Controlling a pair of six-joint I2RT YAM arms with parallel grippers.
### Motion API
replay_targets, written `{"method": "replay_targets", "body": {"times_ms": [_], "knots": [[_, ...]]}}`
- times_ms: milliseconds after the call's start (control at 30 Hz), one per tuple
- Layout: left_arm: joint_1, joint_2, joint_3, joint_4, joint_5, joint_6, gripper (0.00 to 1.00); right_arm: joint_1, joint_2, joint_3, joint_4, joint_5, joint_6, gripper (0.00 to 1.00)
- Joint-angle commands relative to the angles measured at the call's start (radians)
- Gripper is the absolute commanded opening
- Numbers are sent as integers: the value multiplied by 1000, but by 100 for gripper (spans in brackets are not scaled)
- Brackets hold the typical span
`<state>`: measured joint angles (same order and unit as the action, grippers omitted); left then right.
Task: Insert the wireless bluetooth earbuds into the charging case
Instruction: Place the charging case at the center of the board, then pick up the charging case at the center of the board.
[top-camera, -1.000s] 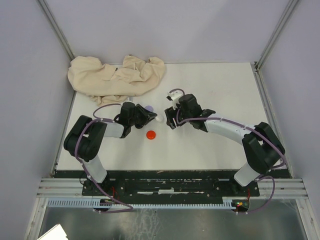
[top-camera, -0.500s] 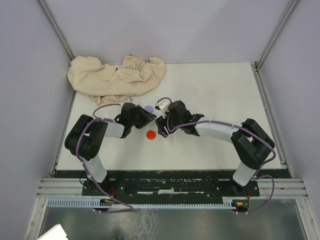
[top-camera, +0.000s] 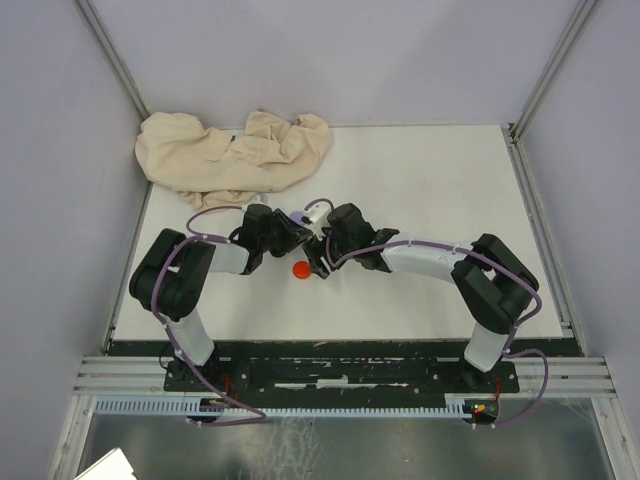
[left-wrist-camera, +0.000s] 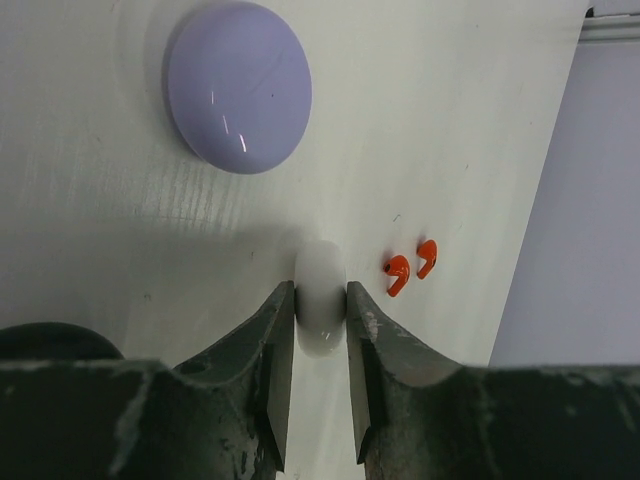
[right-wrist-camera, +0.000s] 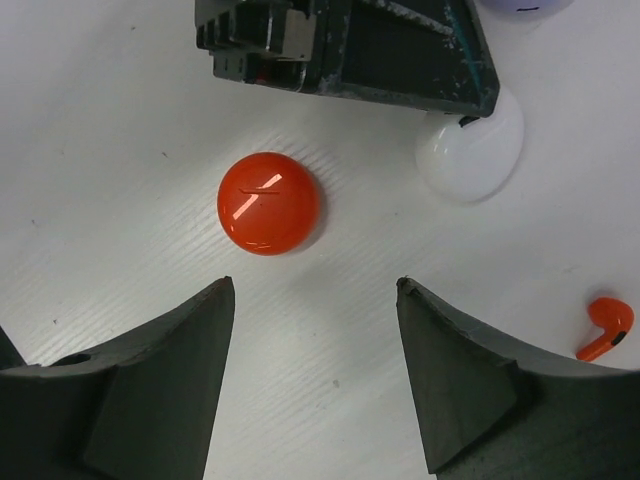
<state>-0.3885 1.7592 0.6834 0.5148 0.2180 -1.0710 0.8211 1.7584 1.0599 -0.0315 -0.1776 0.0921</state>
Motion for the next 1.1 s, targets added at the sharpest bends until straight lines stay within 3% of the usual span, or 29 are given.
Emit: {"method": "replay_targets", "body": {"times_ms": [0,433,800,1067], "knots": [[-4,-5,37,-11,-3,56,36,14,9,47,20,-7,-22,74],[0,-58,56,-76,-9,68,54,21,16,49,13,-11,-25,75],[43,-220,101,-201,-17,106,57,37,46,68,1,-2,-34,76],[181,-360,-4,-196,-41,79,59,71,110,124,-14,43,-39,77]]}}
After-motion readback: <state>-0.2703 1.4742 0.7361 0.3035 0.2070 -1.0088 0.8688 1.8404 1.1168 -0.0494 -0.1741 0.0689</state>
